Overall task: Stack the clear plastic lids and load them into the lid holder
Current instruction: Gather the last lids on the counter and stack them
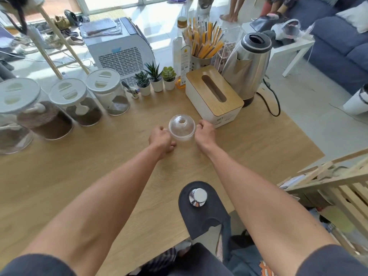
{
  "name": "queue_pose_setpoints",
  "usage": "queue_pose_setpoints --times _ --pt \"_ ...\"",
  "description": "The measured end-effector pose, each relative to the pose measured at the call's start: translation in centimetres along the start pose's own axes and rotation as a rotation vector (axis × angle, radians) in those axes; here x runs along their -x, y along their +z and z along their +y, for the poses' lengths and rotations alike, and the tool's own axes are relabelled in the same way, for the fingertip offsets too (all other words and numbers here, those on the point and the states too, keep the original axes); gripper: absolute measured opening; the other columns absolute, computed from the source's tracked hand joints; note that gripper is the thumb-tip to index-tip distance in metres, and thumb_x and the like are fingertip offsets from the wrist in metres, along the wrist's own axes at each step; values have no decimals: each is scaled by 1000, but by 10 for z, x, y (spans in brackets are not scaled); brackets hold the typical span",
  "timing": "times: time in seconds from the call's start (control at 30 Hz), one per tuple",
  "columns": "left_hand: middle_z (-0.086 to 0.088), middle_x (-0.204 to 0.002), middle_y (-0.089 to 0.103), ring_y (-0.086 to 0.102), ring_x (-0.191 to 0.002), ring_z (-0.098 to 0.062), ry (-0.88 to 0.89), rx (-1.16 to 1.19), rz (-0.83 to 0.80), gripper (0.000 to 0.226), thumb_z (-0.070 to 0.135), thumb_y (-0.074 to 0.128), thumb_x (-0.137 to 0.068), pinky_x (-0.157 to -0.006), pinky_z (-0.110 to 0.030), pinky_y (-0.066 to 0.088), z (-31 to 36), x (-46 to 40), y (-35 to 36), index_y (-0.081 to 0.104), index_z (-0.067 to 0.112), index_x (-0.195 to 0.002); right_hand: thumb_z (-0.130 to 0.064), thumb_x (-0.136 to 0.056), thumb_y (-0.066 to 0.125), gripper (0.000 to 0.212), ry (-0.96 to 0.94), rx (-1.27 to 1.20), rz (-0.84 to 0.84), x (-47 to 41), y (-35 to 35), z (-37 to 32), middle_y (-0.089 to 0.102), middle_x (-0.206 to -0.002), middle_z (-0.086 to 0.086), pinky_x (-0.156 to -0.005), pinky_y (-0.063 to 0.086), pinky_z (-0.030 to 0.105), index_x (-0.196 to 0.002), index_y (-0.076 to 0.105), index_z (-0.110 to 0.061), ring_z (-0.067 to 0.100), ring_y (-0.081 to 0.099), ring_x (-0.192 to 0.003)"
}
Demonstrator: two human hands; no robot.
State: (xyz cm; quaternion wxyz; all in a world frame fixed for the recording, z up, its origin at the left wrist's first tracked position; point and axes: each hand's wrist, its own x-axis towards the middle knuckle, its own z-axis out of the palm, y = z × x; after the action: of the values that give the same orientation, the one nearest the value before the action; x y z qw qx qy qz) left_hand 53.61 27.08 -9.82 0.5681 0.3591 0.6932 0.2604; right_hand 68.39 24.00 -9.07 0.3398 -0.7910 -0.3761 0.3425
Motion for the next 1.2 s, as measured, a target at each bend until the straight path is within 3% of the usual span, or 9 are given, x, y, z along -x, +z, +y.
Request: queue_pose_setpoints --times 0.1,0.2,0.3,0.43,0.63,0.8,0.9,1.07,1.2 --pt "1 -59 53 46 -49 -15 42 36 -43 32 15 44 -102 -48 -26 37 0 -2 2 59 24 -129 -5 -104 45 33 -8 -4 -12 -3 6 -3 69 -132 16 -106 47 38 -129 66 1 31 62 -124" --pt "-2 -60 54 43 -51 -18 25 39 -51 16 10 56 -85 -51 -29 37 2 -1 6 73 12 -85 0 -92 58 26 29 -67 -22 -7 12 -5 77 -108 7 -97 58 40 -110 75 -8 26 71 -106" --pt "-5 -71 66 51 -60 -20 28 35 14 37 15 58 -62 -60 -33 44 2 2 8 79 10 -92 2 -88 65 34 75 -135 -51 -6 13 -7 77 -114 7 -99 58 34 -120 73 -7 21 71 -107" --pt "-5 -85 79 61 -69 -17 73 50 71 42 26 71 -60 -69 -30 49 0 6 4 82 17 -99 6 -88 65 34 45 -162 -48 -1 10 -9 75 -110 4 -94 57 28 -118 74 -6 18 69 -102" --pt "-5 -87 78 66 -75 -21 60 140 105 39 18 66 -55 -71 -33 52 0 19 -15 80 19 -92 4 -90 66 28 18 -206 -73 11 12 -17 75 -110 4 -94 59 30 -113 72 -9 19 70 -103" --pt "-6 -91 77 68 -79 -21 68 265 100 29 7 69 -66 -80 -37 60 0 36 -46 73 23 -90 -1 -95 66 24 -37 -250 -165 36 13 -38 70 -111 2 -59 50 10 -117 68 -10 10 65 -95" --pt "-9 -98 71 64 -83 -20 108 329 111 19 -2 63 -89 -77 -35 59 -3 46 -75 69 15 -94 -5 -93 71 23 -90 -262 -223 49 23 -55 70 -110 4 -70 50 18 -115 67 -9 16 65 -99" --pt "-14 -98 68 64 -80 -23 137 418 186 18 -5 60 -94 -77 -38 58 -15 67 -151 64 12 -99 -2 -94 64 39 -206 -220 -369 86 69 -96 71 -121 6 -95 57 32 -133 65 -8 23 66 -114" --pt "-15 -96 63 56 -84 -27 192 484 229 17 -3 61 -95 -74 -41 50 -37 96 -231 69 13 -94 -9 -93 69 31 -300 -194 -476 135 129 -128 78 -115 1 -95 61 38 -122 77 -14 18 71 -108"
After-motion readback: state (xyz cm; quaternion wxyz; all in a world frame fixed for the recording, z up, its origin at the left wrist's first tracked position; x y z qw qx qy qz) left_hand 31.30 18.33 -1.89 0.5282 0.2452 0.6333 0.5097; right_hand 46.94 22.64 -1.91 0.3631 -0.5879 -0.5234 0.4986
